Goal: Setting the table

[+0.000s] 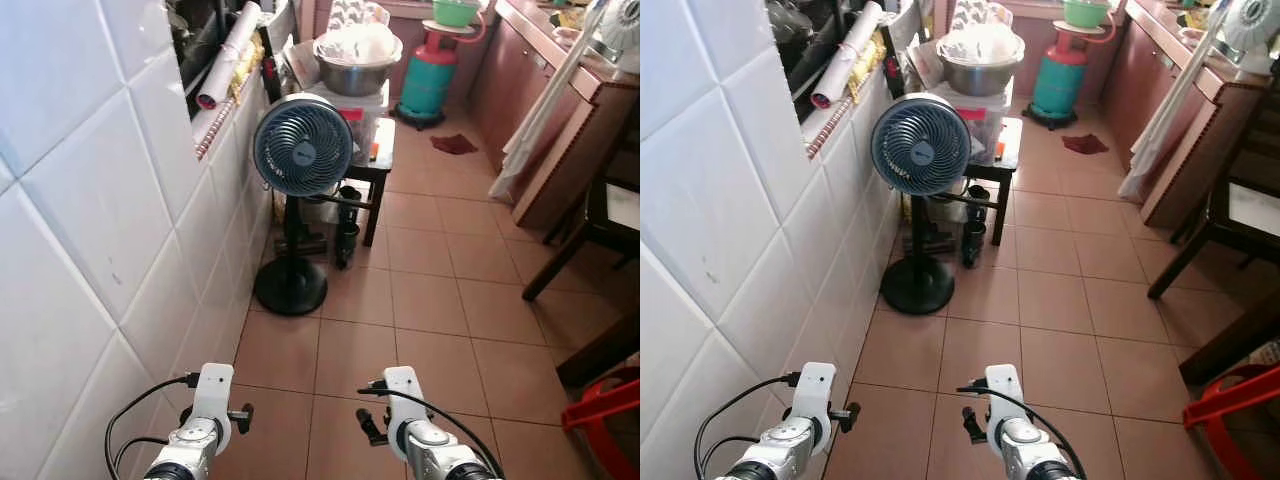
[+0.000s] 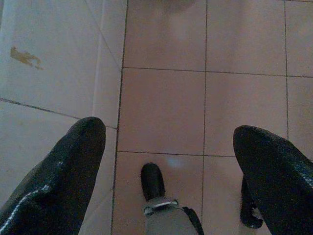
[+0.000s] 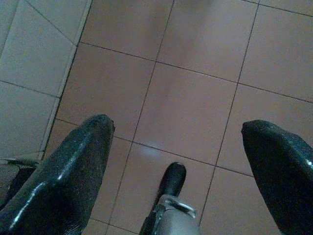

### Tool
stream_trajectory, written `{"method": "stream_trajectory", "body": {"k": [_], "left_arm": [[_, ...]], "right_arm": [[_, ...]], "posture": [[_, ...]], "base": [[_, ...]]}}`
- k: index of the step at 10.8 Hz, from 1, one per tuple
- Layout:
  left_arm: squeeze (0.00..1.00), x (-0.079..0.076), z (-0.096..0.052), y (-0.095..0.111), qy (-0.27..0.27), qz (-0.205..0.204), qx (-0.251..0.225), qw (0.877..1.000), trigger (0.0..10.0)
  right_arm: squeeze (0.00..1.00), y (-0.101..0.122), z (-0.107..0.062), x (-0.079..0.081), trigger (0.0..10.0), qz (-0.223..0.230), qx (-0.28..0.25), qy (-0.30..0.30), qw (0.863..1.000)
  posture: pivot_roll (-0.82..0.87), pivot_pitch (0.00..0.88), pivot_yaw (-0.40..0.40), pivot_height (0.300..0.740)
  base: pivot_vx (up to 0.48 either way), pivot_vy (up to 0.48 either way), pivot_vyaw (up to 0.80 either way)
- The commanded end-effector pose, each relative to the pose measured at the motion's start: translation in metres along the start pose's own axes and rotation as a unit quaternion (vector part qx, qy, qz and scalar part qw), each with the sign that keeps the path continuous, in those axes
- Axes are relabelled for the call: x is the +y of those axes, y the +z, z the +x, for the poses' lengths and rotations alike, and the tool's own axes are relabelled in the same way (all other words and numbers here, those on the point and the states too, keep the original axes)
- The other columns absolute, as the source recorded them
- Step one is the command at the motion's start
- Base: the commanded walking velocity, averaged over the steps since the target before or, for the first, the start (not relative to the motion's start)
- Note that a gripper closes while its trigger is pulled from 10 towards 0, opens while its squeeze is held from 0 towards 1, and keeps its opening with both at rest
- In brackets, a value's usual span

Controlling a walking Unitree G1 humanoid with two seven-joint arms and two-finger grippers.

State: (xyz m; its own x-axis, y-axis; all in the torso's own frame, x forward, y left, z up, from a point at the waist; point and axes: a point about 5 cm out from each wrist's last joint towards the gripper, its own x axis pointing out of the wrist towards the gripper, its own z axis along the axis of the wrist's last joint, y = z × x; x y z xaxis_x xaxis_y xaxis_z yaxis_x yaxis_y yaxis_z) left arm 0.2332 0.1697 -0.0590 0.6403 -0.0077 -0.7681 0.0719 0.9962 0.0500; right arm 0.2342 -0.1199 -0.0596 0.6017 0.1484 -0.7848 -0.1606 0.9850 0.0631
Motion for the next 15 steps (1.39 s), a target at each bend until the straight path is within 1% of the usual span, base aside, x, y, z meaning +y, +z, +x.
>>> {"method": "stream_trajectory", "body": {"k": [1,2,3,4,5,6,7,8,9,10,11,12,13,14,15], "left_arm": [[0.0,-0.002,0.0,0.001,-0.003,0.01,0.0,1.0,10.0],[0.0,-0.005,0.001,0.005,-0.019,0.054,-0.011,0.998,10.0],[0.0,-0.016,0.001,0.018,-0.074,0.133,-0.048,0.987,10.0],[0.0,-0.013,0.0,0.037,-0.095,0.136,-0.08,0.983,10.0],[0.0,-0.008,-0.001,0.048,-0.1,0.142,-0.103,0.979,10.0],[0.0,-0.003,-0.005,0.063,-0.103,0.181,-0.164,0.964,10.0],[0.0,0.001,-0.01,0.072,-0.102,0.154,-0.217,0.959,10.0],[0.0,0.005,-0.016,0.079,-0.089,0.122,-0.267,0.952,10.0],[0.0,0.01,-0.024,0.085,-0.077,0.083,-0.317,0.942,10.0],[0.0,0.016,-0.033,0.082,-0.054,0.043,-0.356,0.932,10.0],[0.0,0.018,-0.039,0.08,-0.044,0.002,-0.378,0.925,10.0],[0.0,0.022,-0.045,0.075,-0.031,-0.032,-0.395,0.918,10.0],[0.0,0.024,-0.05,0.074,-0.027,-0.029,-0.408,0.912,10.0],[0.0,0.03,-0.058,0.069,-0.033,-0.01,-0.411,0.911,10.0],[0.0,0.032,-0.063,0.074,-0.051,-0.007,-0.421,0.906,10.0]], "right_arm": [[0.0,0.001,0.0,-0.003,10.0,0.013,-0.002,-0.001,1.0],[0.0,0.013,0.0,-0.006,10.0,0.059,-0.032,0.006,0.998],[0.0,0.029,-0.001,-0.014,10.0,0.097,-0.061,0.004,0.993],[0.0,0.046,-0.002,-0.024,10.0,0.108,-0.085,0.007,0.991],[0.0,0.052,-0.003,-0.028,10.0,0.107,-0.091,0.013,0.99],[0.0,0.06,-0.005,-0.032,10.0,0.129,-0.109,0.039,0.985],[0.0,0.066,-0.007,-0.033,10.0,0.112,-0.124,0.059,0.984],[0.0,0.068,-0.009,-0.036,10.0,0.102,-0.138,0.072,0.983],[0.0,0.069,-0.012,-0.044,10.0,0.093,-0.162,0.074,0.98],[0.0,0.072,-0.019,-0.053,10.0,0.107,-0.216,0.06,0.969],[0.0,0.077,-0.028,-0.058,10.0,0.104,-0.264,0.068,0.957],[0.0,0.08,-0.038,-0.06,10.0,0.075,-0.296,0.049,0.951],[0.0,0.081,-0.042,-0.061,10.0,0.077,-0.305,0.041,0.948],[0.0,0.08,-0.055,-0.057,10.0,0.057,-0.323,0.05,0.944],[0.0,0.074,-0.064,-0.049,10.0,0.053,-0.322,0.057,0.943]], "posture": [[0.14,0.0,-0.056,0.74],[0.14,0.0,-0.052,0.74],[0.14,0.0,-0.048,0.74],[0.14,0.0,-0.049,0.74],[0.13,0.0,-0.047,0.74],[0.13,0.0,-0.037,0.74],[0.13,0.0,-0.031,0.74],[0.13,0.0,-0.028,0.74],[0.14,0.0,-0.032,0.74],[0.14,0.0,-0.035,0.74],[0.15,0.0,-0.038,0.74],[0.14,0.0,-0.038,0.74],[0.14,0.0,-0.039,0.74],[0.15,0.0,-0.035,0.74],[0.14,0.0,-0.034,0.74]], "base": [[0.0,0.0,0.0],[0.0,0.0,0.0],[0.0,0.0,0.0],[0.0,0.0,0.0],[0.0,0.0,0.0],[0.0,0.0,0.0],[0.0,0.0,0.0],[0.0,0.0,0.0],[0.0,0.0,0.0],[0.0,0.0,0.0],[0.0,0.0,0.0],[0.0,0.0,0.0],[0.0,0.0,0.0],[0.0,0.0,0.0],[0.0,0.0,0.0]]}}
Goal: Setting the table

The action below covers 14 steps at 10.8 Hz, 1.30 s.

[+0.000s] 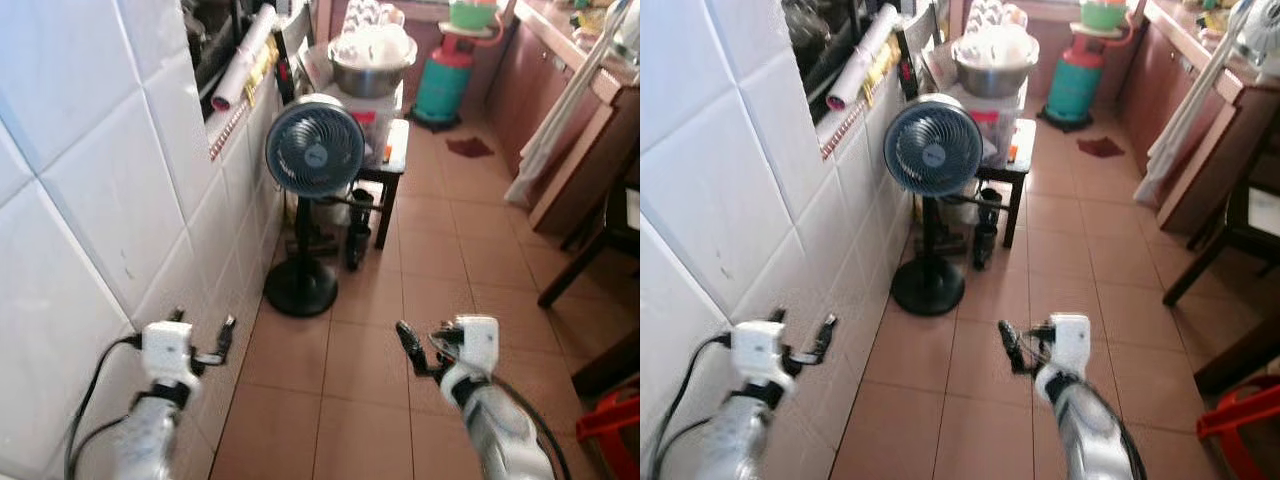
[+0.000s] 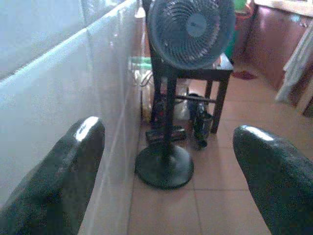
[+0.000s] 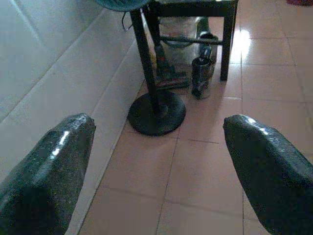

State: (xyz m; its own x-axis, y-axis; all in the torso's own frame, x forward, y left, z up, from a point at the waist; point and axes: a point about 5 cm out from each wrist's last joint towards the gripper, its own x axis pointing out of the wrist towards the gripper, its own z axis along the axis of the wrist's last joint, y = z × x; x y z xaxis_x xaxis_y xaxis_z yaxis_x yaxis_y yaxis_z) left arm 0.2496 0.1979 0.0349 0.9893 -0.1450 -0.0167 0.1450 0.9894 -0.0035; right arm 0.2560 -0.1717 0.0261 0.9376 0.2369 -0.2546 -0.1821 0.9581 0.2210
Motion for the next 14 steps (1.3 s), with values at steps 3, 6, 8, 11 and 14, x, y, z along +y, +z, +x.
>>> {"method": "stream_trajectory", "body": {"k": [3,6,8,11,14], "left_arm": [[0.0,-0.015,0.007,0.021,-0.083,0.001,-0.018,0.996,10.0],[0.0,-0.035,0.011,0.036,-0.091,-0.029,-0.039,0.995,10.0],[0.0,-0.028,-0.008,0.031,-0.076,-0.028,-0.004,0.997,10.0],[0.0,-0.023,-0.03,0.031,-0.058,-0.008,0.007,0.998,10.0],[0.0,-0.017,-0.018,0.038,-0.052,0.022,0.024,0.998,10.0]], "right_arm": [[0.0,0.011,-0.011,0.012,10.0,-0.028,-0.005,-0.001,1.0],[0.0,0.033,-0.022,0.012,10.0,-0.069,-0.055,-0.042,0.995],[0.0,0.035,-0.041,0.011,10.0,-0.079,-0.048,-0.056,0.994],[0.0,0.023,-0.065,0.009,10.0,-0.075,-0.029,-0.069,0.994],[0.0,0.029,-0.07,0.012,10.0,-0.072,-0.04,-0.07,0.994]], "posture": [[0.12,0.0,-0.021,0.74],[0.09,0.0,-0.005,0.74],[0.09,0.0,-0.006,0.74],[0.11,0.0,-0.007,0.74],[0.09,0.0,0.024,0.74]], "base": [[0.0,0.0,0.0],[0.0,0.0,0.0],[0.0,0.0,0.0],[0.0,0.0,0.0],[0.0,0.0,0.0]]}}
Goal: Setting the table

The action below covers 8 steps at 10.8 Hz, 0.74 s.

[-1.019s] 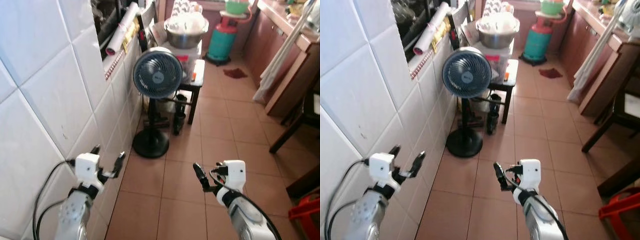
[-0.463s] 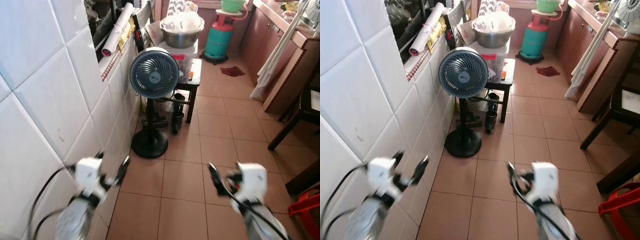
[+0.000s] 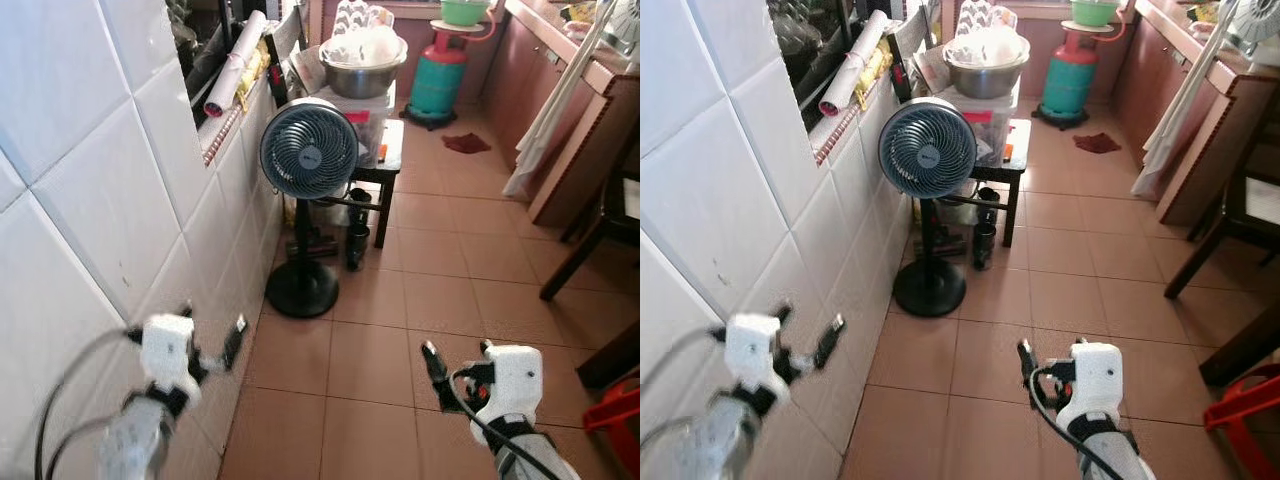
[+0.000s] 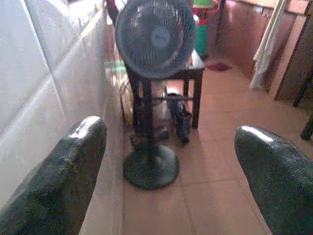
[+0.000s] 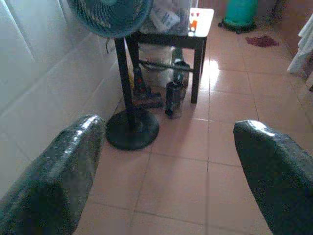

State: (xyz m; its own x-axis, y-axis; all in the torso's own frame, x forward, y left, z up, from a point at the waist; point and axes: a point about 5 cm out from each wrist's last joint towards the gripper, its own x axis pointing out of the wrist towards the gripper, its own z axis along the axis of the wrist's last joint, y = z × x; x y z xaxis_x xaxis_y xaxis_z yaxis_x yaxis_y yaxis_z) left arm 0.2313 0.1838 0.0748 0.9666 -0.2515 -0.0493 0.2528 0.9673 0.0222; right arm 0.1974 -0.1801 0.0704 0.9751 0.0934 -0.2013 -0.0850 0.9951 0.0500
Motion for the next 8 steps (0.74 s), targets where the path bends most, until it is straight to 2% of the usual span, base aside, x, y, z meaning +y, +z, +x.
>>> {"method": "stream_trajectory", "body": {"k": [1,2,4,6,8], "left_arm": [[0.0,-0.006,-0.001,-0.006,-0.002,-0.004,0.015,1.0,10.0],[0.0,-0.01,0.0,-0.003,-0.004,-0.014,0.017,1.0,10.0],[0.0,-0.017,0.007,-0.004,-0.024,-0.009,0.034,0.999,10.0],[0.0,-0.014,0.012,0.0,-0.004,-0.003,0.027,1.0,10.0],[0.0,-0.013,0.018,0.002,0.015,-0.031,0.024,0.999,10.0]], "right_arm": [[0.0,0.0,-0.002,-0.001,10.0,0.003,0.0,-0.012,1.0],[0.0,0.001,-0.003,0.004,10.0,0.01,0.001,-0.017,1.0],[0.0,0.0,0.005,0.011,10.0,0.01,0.005,-0.007,1.0],[0.0,0.012,0.02,0.01,10.0,0.002,-0.01,-0.02,1.0],[0.0,0.009,0.021,0.007,10.0,-0.005,-0.001,-0.028,1.0]], "posture": [[0.08,0.0,0.027,0.74],[0.08,0.0,0.026,0.74],[0.11,0.0,0.009,0.74],[0.11,0.0,0.013,0.74],[0.1,0.0,0.007,0.74]], "base": [[0.0,0.0,0.0],[0.0,0.0,0.0],[0.0,0.0,0.0],[0.0,0.0,0.0],[0.0,0.0,-0.8]]}}
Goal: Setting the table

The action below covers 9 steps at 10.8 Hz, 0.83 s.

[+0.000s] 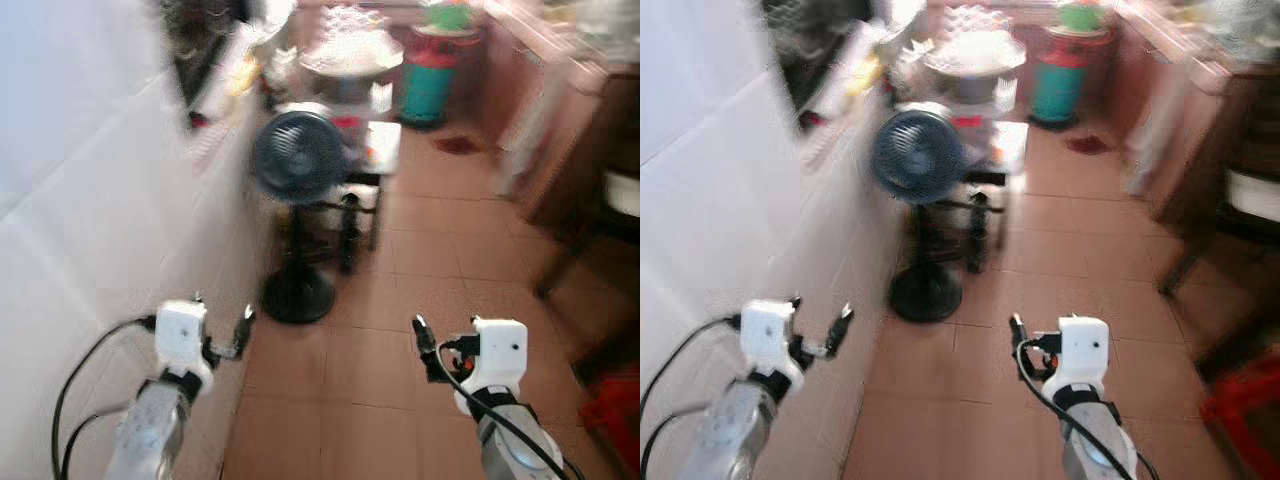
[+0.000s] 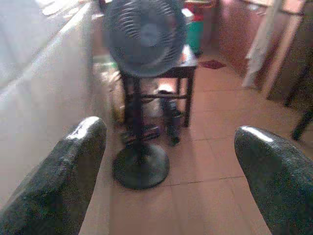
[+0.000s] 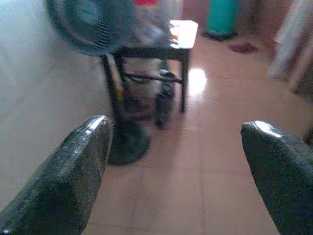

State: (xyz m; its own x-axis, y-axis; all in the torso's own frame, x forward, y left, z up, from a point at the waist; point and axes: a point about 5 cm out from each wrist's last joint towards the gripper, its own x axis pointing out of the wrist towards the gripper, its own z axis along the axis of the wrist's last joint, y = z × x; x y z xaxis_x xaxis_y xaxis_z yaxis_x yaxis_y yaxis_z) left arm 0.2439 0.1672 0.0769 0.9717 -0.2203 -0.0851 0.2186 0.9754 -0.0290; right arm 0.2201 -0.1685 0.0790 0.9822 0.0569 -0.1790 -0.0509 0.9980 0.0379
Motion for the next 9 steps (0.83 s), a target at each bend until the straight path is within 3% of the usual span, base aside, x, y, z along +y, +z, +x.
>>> {"method": "stream_trajectory", "body": {"k": [1,6,9], "left_arm": [[0.0,-0.004,0.001,-0.002,-0.003,-0.007,0.001,1.0,10.0],[0.0,-0.01,0.017,0.002,-0.022,-0.024,-0.002,0.999,10.0],[0.0,-0.01,0.016,-0.001,-0.022,-0.033,0.005,0.999,10.0]], "right_arm": [[0.0,-0.003,-0.001,-0.002,10.0,0.0,0.012,-0.009,1.0],[0.0,0.004,0.004,0.003,10.0,-0.007,-0.001,-0.004,1.0],[0.0,0.004,0.001,0.003,10.0,0.004,-0.002,-0.003,1.0]], "posture": [[0.08,0.0,0.006,0.74],[0.07,0.0,0.014,0.74],[0.05,0.0,0.024,0.74]], "base": [[0.0,0.0,-0.8],[0.0,0.0,-0.8],[0.0,0.0,0.0]]}}
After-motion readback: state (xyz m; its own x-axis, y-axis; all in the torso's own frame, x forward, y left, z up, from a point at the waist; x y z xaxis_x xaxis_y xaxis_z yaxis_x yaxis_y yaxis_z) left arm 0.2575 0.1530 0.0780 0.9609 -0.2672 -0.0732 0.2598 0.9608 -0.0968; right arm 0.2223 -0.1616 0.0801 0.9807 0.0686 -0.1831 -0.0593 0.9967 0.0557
